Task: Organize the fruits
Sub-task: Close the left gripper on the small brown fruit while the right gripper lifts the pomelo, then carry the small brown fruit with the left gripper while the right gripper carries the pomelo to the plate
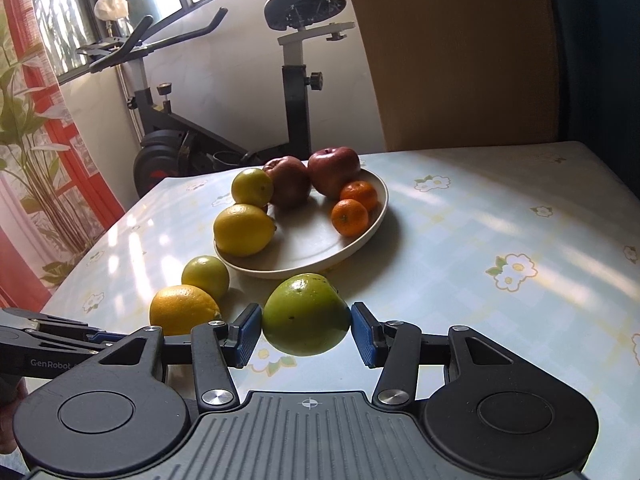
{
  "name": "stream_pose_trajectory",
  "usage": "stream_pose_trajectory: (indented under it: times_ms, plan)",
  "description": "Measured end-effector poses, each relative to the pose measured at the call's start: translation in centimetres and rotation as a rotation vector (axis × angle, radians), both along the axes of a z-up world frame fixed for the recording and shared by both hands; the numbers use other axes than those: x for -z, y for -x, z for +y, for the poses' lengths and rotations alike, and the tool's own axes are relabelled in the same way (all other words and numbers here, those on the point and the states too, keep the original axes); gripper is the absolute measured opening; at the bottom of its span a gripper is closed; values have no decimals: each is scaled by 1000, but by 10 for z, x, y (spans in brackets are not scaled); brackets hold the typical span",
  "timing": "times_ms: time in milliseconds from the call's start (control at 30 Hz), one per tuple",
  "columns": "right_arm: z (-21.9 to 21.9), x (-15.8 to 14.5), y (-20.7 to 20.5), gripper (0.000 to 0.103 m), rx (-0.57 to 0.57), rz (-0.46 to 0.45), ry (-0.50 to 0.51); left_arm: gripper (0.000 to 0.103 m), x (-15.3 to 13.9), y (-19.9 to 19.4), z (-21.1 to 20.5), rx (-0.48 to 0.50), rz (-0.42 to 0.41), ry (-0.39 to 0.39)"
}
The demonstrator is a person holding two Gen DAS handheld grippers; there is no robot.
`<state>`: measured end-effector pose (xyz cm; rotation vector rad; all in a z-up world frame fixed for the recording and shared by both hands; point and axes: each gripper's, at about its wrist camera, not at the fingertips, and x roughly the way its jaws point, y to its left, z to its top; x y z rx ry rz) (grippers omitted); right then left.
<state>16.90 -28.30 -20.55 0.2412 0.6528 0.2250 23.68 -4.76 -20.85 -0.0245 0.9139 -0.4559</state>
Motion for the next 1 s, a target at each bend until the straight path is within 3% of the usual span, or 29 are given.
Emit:
stream_pose_trajectory:
  times_ms: [700,1000]
  plan:
    - [2,-1,4,45,0,-8,-4,27,-15,7,10,-38,-38,13]
    - [-1,-7,0,45,-11,-23,-2,27,-41,-2,12,-32,-107,9]
